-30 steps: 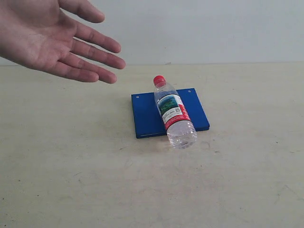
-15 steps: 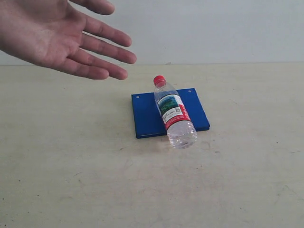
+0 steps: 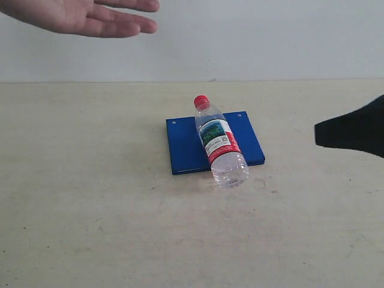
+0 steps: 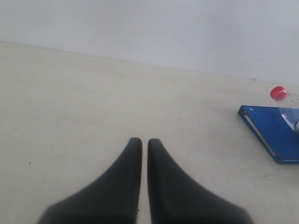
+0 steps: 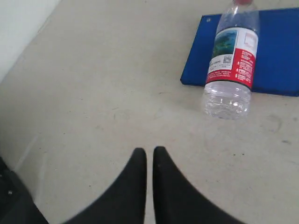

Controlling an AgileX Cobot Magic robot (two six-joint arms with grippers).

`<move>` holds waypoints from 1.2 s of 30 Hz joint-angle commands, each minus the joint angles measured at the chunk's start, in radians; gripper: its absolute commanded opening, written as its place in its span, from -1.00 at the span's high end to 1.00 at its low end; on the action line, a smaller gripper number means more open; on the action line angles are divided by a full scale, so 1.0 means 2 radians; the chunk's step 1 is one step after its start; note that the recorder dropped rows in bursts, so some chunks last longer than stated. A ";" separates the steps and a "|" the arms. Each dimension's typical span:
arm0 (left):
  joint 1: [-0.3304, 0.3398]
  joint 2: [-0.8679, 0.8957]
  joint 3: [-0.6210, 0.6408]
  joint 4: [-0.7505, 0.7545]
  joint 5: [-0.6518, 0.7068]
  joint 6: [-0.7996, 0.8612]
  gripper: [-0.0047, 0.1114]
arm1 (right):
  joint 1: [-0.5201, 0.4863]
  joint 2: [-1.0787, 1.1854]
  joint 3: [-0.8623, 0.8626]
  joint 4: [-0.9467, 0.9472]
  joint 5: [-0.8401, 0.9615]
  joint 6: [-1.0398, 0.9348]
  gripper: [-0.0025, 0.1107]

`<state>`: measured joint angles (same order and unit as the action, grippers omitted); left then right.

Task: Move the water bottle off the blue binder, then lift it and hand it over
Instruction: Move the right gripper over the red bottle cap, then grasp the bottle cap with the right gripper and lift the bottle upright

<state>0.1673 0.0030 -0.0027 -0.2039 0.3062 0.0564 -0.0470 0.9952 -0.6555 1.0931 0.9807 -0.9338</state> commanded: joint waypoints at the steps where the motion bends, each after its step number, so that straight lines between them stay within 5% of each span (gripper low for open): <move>1: 0.001 -0.002 0.001 0.001 -0.002 0.002 0.84 | 0.019 0.118 -0.021 0.124 0.020 -0.148 0.69; 2: 0.001 -0.002 0.001 0.001 -0.002 0.002 0.84 | 0.028 0.132 -0.028 0.135 0.015 -0.173 0.60; 5: 0.001 -0.002 0.001 0.001 -0.002 0.002 0.84 | 0.088 0.188 -0.089 0.176 -0.106 -0.233 -0.16; 7: 0.001 -0.002 0.001 0.001 -0.002 0.002 0.84 | 0.123 0.213 -0.139 0.180 -0.243 -0.206 -0.28; 12: 0.001 -0.002 0.001 0.001 -0.002 0.002 0.84 | 0.170 0.336 -0.272 0.168 -0.311 -0.204 -0.28; 22: 0.001 -0.002 0.001 0.001 -0.002 0.002 0.84 | 0.173 0.551 -0.445 0.168 -0.318 -0.194 -0.28; 36: 0.001 -0.002 0.001 0.001 -0.002 0.002 0.84 | 0.173 0.725 -0.571 0.142 -0.286 -0.195 -0.28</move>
<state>0.1673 0.0030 -0.0027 -0.2039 0.3062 0.0564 0.2978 2.4156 -1.7663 1.4001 0.3765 -1.3199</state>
